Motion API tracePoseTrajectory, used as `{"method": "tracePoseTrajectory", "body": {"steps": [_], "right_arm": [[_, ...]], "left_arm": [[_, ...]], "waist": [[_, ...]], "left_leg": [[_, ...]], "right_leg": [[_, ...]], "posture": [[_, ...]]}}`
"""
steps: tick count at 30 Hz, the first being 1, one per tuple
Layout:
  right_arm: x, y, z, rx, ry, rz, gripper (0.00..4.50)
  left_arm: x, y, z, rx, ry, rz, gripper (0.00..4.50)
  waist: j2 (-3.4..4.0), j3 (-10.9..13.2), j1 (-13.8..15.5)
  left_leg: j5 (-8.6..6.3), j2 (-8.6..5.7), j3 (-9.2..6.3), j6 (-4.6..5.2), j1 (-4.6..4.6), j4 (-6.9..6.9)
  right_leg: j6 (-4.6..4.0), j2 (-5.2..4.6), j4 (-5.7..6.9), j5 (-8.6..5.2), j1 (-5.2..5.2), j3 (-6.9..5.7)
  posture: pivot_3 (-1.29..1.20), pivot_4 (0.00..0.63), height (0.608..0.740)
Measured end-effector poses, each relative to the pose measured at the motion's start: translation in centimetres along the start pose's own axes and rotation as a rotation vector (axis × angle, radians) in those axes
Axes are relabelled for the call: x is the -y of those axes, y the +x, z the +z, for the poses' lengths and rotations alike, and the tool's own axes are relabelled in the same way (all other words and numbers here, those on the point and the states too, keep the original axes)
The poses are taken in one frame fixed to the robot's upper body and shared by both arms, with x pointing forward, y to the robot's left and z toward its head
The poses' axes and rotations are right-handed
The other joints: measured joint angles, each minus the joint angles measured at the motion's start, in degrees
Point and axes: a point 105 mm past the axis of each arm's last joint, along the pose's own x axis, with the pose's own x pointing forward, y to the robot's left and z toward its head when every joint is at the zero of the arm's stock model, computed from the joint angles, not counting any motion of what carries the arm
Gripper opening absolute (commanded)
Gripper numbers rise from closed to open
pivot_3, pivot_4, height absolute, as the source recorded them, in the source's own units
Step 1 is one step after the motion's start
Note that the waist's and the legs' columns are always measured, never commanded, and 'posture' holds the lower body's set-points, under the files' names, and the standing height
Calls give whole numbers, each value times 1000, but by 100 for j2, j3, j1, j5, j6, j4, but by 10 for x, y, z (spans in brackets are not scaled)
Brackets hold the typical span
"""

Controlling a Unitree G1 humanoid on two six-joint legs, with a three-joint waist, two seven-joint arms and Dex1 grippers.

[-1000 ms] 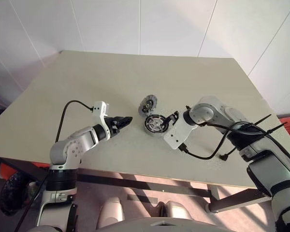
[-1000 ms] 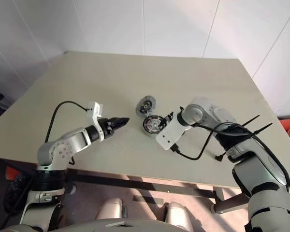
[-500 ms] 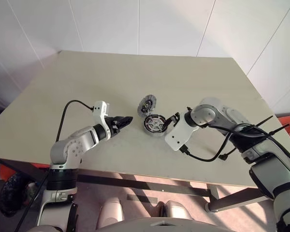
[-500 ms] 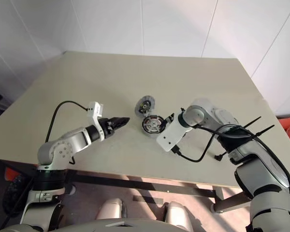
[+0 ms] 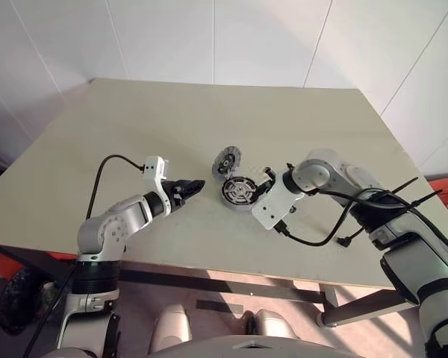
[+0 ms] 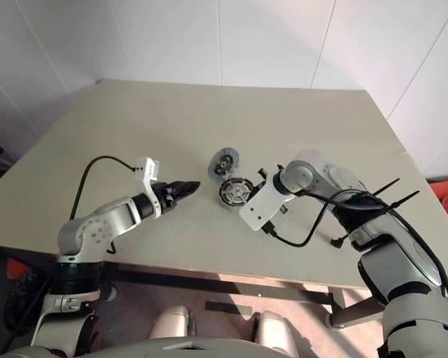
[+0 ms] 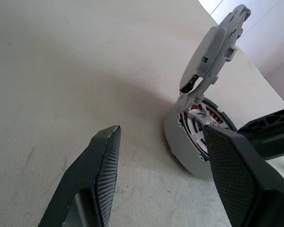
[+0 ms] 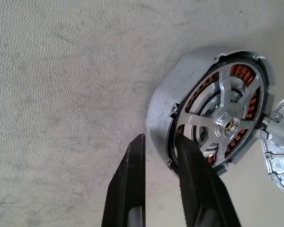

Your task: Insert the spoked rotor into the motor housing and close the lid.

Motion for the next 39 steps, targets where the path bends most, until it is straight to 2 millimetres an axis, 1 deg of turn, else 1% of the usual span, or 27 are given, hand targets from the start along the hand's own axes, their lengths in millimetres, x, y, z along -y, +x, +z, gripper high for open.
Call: {"method": "tracePoseTrajectory", "body": {"steps": [13,21,26,31,38,39], "right_arm": [[1,0,-1,-6,3,-9,755],[-3,-1,0,1,-14,21,755],[1,0,0,10,-23,29,755],[8,6,0,19,-26,25,755],[13,11,2,31,-23,10,755],[13,12,3,32,-23,8,580]], "left_arm": [[1,1,0,1,-3,-3,2973],[2,1,-1,2,-7,-4,2973],[1,1,-2,4,-9,2,2973],[0,0,-7,-1,-20,14,2973],[2,-1,-3,13,-9,13,2973],[2,-2,-2,15,-8,13,2973]], "waist": [[-1,1,0],[-1,1,12],[-1,1,2],[-3,1,-121],[-8,0,-201],[-8,0,-206]], "left_leg": [[0,0,0,0,-2,-1],[0,0,0,0,-2,-1],[0,1,0,0,-1,-2],[0,1,0,-2,7,-2],[4,27,1,-12,26,-2],[6,33,1,-16,26,-2]], "right_leg": [[0,0,-1,0,-2,0],[0,0,-2,0,-1,0],[0,0,-2,0,-1,0],[0,1,0,0,6,0],[-11,24,-1,6,14,1],[-14,29,-1,8,13,1]], "posture": [[0,0,740],[0,0,740],[0,0,740],[0,0,740],[0,0,740],[0,0,740]]}}
